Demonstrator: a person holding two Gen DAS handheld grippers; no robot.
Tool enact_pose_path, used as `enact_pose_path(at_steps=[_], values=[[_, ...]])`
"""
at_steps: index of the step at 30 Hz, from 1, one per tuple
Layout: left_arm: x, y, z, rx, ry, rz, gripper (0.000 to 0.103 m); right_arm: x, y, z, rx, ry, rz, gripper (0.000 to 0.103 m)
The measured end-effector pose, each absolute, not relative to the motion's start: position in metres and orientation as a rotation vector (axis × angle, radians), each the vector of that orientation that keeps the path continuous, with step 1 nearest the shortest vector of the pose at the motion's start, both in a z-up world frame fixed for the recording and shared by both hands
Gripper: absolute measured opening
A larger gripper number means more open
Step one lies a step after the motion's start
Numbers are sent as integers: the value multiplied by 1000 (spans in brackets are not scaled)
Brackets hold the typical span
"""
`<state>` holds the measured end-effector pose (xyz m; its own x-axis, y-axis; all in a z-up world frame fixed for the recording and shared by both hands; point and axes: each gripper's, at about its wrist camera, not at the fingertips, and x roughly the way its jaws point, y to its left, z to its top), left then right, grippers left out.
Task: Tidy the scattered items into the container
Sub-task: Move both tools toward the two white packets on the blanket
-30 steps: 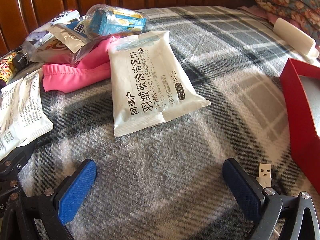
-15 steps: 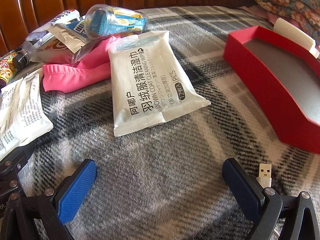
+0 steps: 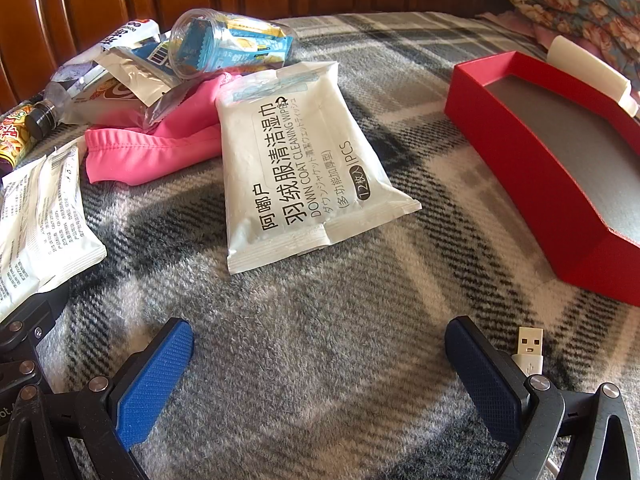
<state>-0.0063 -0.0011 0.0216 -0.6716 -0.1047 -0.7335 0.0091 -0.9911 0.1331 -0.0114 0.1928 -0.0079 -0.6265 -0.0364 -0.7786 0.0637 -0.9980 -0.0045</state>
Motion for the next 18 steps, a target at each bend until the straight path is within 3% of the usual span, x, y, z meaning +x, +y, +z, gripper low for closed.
enact_pose_path(at_steps=[14,18], values=[[-1,12,24,1188,-223,-2702,103,-10,194,-8,1330,13,-2779,103],[-6,3,26,1244,-127,-2707,103,9,208,-6,1320,-3,-2805,103]])
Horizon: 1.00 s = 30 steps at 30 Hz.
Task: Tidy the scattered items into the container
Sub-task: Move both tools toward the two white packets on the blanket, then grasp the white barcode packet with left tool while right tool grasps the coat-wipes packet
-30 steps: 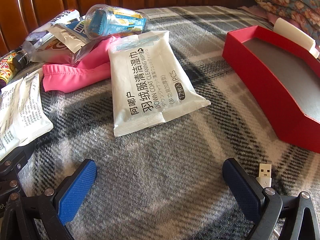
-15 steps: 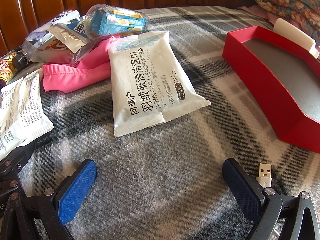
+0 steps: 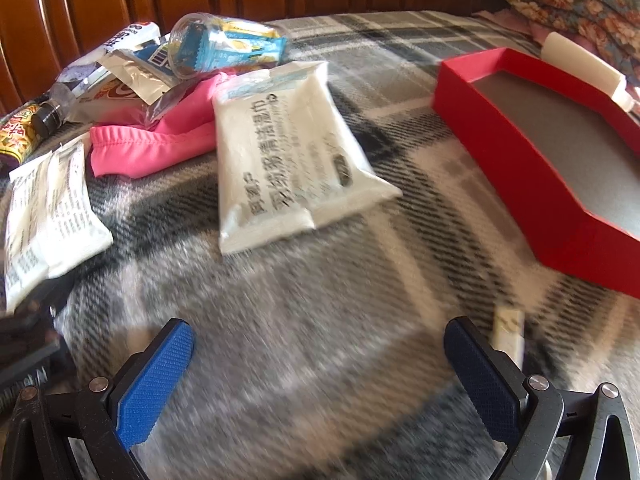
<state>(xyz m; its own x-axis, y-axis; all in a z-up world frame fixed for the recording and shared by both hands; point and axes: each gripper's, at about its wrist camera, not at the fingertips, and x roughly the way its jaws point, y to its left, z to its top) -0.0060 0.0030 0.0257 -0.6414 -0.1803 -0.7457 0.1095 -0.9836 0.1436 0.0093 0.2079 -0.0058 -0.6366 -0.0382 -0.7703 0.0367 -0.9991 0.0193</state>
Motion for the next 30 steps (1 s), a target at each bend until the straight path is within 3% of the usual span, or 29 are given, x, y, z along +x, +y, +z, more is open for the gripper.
enact_pose_path(at_steps=[4,11,16,22,25,30], values=[[-6,1,33,1258,-16,-2665,103,14,225,-5,1295,-134,-2784,103],[13,25,68,1100,124,-2761,103,16,213,-8,1320,-23,-2811,103],[-12,37,84,1061,124,-2682,103,17,216,-8,1315,-38,-2807,103],[-70,23,30,1202,69,-2515,103,17,216,-7,1314,-40,-2806,103],[-67,16,33,1199,122,-2521,103,18,216,-6,1314,-42,-2806,103],[-44,4,34,1248,16,-2593,103,16,216,-7,1318,-47,-2801,103]])
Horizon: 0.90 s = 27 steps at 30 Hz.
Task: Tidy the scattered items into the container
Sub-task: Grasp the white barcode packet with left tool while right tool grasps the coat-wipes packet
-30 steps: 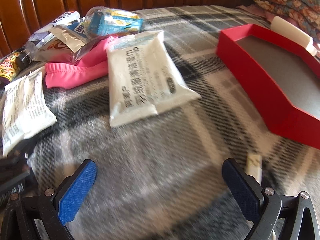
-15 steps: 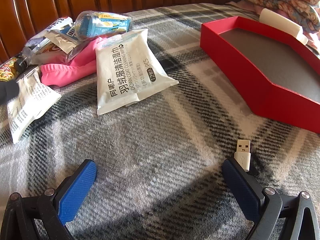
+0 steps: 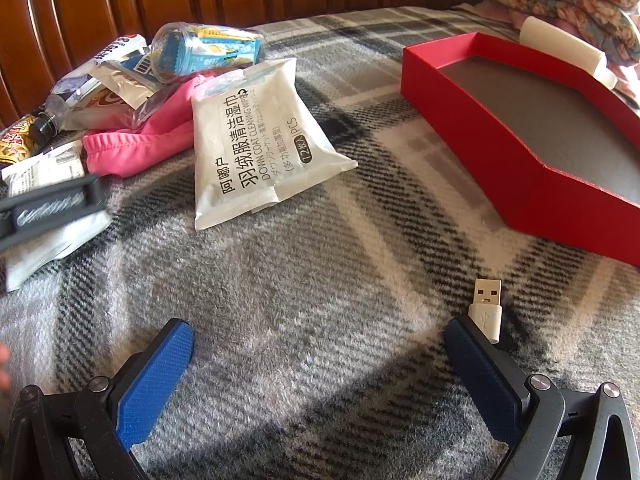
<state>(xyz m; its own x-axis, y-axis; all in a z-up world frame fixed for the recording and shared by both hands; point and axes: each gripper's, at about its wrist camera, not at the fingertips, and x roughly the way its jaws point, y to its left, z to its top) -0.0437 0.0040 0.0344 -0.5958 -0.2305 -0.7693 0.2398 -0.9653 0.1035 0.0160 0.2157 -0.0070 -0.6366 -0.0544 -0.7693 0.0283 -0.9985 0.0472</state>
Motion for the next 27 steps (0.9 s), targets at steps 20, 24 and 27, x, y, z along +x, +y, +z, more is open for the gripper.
enact_pose_path(at_steps=[20,24,27], values=[[6,-32,19,1200,-25,-2744,103,-123,185,-9,1243,92,-2592,103],[5,-31,17,1199,-35,-2740,103,-124,177,-9,1230,138,-2613,103],[-4,-26,20,1218,-80,-2743,103,-127,175,-9,1233,144,-2613,103]])
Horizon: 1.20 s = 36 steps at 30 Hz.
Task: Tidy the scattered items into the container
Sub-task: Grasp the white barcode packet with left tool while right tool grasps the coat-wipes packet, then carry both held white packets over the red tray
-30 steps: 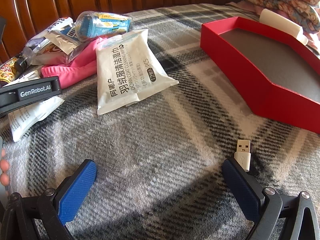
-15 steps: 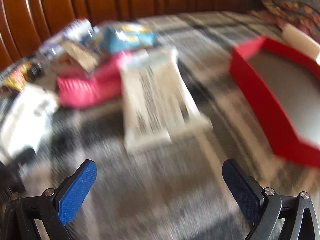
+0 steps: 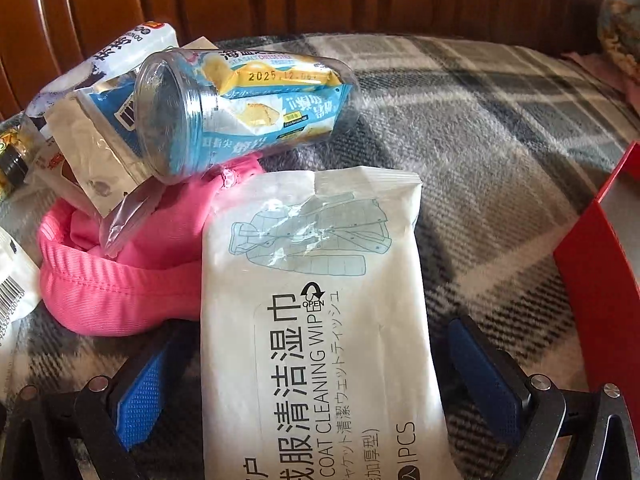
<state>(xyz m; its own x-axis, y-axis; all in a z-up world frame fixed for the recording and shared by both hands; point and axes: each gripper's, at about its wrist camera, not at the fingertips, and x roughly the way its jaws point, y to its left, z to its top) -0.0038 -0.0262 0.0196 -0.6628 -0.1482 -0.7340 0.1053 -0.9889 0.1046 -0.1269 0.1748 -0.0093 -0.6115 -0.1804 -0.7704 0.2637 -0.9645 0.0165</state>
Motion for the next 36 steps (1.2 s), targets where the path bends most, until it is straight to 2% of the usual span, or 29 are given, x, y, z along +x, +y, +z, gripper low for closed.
enact_pose_path(at_steps=[6,8,11,13,21,23,24,25,26,27,28,36], values=[[-40,-3,23,1237,-372,-2766,103,-130,168,-8,1228,148,-2617,103],[-52,-2,20,1252,-352,-2756,103,-123,177,-8,1232,141,-2613,103],[-62,-15,16,1287,-191,-2769,103,-123,179,-9,1231,147,-2615,103],[-64,-19,15,1293,-149,-2780,103,-121,180,-10,1228,148,-2617,103],[-68,-15,13,1286,-171,-2777,102,-120,182,-11,1225,161,-2628,103],[-65,-12,14,1278,-175,-2797,94,-117,180,-10,1229,170,-2642,103],[-61,-9,16,1260,-189,-2814,76,-115,180,-10,1229,169,-2649,101],[-59,-6,18,1238,-215,-2815,65,-113,180,-9,1225,163,-2654,98],[-58,-3,18,1226,-244,-2811,65,-109,181,-7,1214,156,-2663,90],[-57,0,17,1217,-269,-2804,64,-105,181,-5,1203,151,-2680,74],[-57,2,17,1207,-288,-2802,63,-100,180,-3,1191,144,-2691,63],[-50,2,17,1208,-285,-2788,63,-80,172,-1,1198,160,-2706,62]])
